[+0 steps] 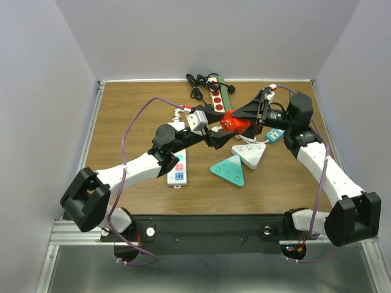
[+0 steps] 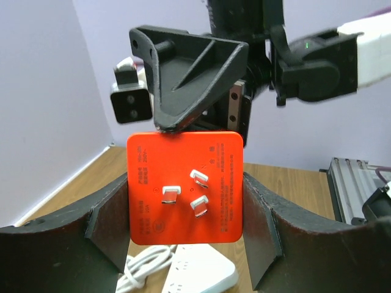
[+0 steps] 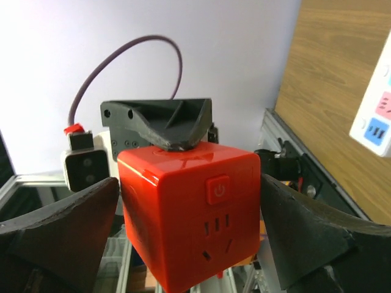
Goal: Insert the plug
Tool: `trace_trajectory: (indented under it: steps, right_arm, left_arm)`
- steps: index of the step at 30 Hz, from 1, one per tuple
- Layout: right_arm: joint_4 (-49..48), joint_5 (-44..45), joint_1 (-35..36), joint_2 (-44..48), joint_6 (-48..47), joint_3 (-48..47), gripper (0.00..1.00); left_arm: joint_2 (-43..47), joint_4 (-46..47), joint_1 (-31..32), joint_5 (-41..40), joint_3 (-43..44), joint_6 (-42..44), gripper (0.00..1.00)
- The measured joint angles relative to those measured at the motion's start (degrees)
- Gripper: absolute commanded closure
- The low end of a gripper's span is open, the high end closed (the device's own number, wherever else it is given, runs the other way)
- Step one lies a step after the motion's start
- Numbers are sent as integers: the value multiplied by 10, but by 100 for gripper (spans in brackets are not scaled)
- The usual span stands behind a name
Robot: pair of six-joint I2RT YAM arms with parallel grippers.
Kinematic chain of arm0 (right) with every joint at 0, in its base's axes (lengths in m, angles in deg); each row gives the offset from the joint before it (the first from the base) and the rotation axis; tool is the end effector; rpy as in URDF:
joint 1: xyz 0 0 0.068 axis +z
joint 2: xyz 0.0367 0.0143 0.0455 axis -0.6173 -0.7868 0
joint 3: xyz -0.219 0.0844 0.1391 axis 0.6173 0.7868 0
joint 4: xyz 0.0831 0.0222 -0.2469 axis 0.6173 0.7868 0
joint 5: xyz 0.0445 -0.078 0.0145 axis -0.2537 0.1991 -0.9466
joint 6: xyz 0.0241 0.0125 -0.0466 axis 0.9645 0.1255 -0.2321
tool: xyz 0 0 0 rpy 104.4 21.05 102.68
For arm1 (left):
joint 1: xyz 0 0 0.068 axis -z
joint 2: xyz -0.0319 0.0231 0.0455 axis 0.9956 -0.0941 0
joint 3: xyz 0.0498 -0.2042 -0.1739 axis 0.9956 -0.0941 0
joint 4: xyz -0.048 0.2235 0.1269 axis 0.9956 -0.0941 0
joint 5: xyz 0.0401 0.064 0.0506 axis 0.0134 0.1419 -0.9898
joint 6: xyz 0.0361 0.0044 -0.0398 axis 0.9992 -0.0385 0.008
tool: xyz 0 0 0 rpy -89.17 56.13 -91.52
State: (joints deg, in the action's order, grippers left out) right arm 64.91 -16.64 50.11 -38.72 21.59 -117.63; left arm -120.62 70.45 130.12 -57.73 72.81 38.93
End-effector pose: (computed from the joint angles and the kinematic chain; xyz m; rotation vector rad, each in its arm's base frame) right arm 0.2630 0.0876 0.3580 0.1463 2.0576 1.9268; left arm 0.1995 -0.2277 0.3506 0.8327 0.8117 -1.0172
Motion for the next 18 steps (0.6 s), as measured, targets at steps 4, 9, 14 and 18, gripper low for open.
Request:
trace_trajectory:
  steps: [4, 9, 14, 18]
  right_arm:
    - [-106, -13, 4, 5, 89, 43, 8]
    - [-154, -21, 5, 4, 131, 48, 22]
    - [-169, -23, 9, -1, 136, 43, 24]
    - [-170, -22, 12, -5, 136, 43, 28]
  left_arm:
    - [-15, 23, 0, 1, 7, -2, 100]
    - [-19, 43, -4, 2, 8, -3, 100]
    - [-19, 64, -17, 27, 7, -13, 100]
    - [-19, 78, -23, 49, -2, -28, 100]
